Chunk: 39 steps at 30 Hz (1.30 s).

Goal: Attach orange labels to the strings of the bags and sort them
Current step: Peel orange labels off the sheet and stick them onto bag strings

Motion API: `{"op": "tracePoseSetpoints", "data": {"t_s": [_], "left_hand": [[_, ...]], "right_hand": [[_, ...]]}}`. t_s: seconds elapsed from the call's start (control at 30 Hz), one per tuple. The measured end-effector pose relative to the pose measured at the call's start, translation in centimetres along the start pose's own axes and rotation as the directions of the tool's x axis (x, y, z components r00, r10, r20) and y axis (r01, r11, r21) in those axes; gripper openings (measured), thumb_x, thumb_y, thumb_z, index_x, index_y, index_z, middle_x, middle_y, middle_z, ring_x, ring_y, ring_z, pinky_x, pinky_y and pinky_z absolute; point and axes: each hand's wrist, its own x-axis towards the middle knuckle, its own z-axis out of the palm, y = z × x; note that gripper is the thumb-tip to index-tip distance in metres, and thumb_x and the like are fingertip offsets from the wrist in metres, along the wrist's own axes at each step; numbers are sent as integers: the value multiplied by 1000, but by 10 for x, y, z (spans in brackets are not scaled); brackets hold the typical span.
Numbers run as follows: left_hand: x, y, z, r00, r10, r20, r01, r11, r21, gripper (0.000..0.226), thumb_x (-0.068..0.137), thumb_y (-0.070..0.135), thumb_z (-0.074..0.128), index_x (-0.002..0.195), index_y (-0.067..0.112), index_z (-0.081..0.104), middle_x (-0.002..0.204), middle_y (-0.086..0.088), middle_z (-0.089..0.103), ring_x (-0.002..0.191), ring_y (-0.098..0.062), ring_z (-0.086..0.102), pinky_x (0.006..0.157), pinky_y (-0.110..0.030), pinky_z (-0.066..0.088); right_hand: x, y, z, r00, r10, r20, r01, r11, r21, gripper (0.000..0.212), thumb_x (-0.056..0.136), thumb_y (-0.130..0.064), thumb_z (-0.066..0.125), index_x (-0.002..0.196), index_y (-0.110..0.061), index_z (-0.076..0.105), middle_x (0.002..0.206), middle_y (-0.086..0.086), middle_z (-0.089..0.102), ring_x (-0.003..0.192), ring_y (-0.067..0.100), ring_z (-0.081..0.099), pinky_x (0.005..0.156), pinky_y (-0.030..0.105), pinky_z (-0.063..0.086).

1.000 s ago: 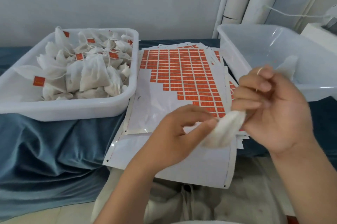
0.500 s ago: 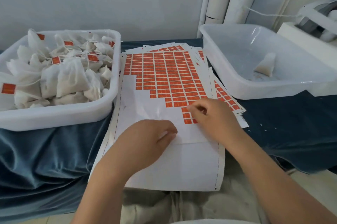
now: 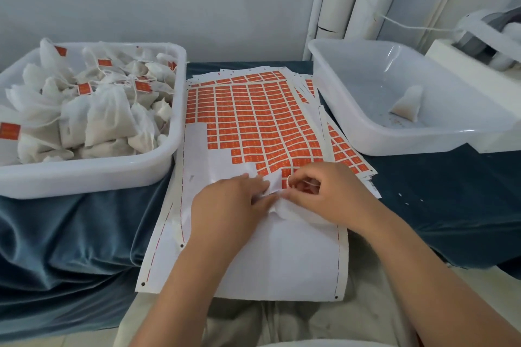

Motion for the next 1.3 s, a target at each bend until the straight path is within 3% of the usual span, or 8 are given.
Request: {"op": "tracePoseSetpoints", "data": {"t_s": [0.07,0.17,0.33,0.57,0.8,0.97,1.1,1.3], "left_hand": [[-2,-1,5,995,24,-100,-34,994,-100,42,98,67,55,104,35,79,96,13,78,78,-8,69,71,-21,52],[-6,-1,6,969,21,-247,-92,956,-280,42,96,66,57,91,34,83,81,16,76,69,-6,68,64,-17,51],[-9,0,4,934,122,-336,-225,932,-286,42,94,56,59,106,26,85,99,11,82,85,-8,75,79,-16,52],[-12,3,-1,940,156,-304,-245,928,-280,32,88,43,69,105,21,85,101,5,82,88,-14,77,87,-20,49],[-12,4,-2,945,169,-282,-258,912,-320,26,89,38,74,106,22,85,103,6,82,91,-12,76,87,-22,54],[-11,-1,-1,947,153,-283,-253,896,-364,21,90,31,78,109,25,84,106,8,81,95,-4,71,88,-17,50],[-10,-1,1,935,165,-313,-283,882,-378,30,91,40,68,108,23,85,105,7,81,94,0,66,87,-12,47],[-10,-2,4,934,167,-316,-290,871,-397,31,91,40,65,106,22,85,106,7,80,95,3,60,86,-9,43]], "right_hand": [[-2,-2,1,999,-51,-15,51,999,-18,39,80,-81,57,104,-51,64,91,-36,59,86,-7,63,73,6,41],[-4,-4,3,991,-112,-78,110,993,-39,43,84,-75,54,105,-42,72,90,-31,58,84,-3,62,72,6,41],[-2,-2,1,987,-139,-86,140,990,6,24,95,-56,66,104,-36,78,86,-34,58,96,-7,58,71,6,42],[-3,2,1,998,-55,-22,58,987,152,10,98,-42,69,97,-37,78,87,-25,69,96,-6,61,76,9,42],[-1,7,0,1000,-2,-9,4,972,236,17,95,-29,71,80,-29,79,82,-18,71,87,4,64,71,17,46],[1,11,-5,997,75,-21,-68,968,242,12,96,-38,72,89,-33,81,85,-20,74,90,-3,64,76,18,48],[-1,7,-5,999,15,42,-24,974,227,14,90,-53,75,97,-41,78,95,-33,70,95,-10,62,77,15,45],[3,6,-5,997,29,77,-52,951,306,7,93,-46,76,93,-40,80,93,-31,72,95,-9,63,77,20,46]]}}
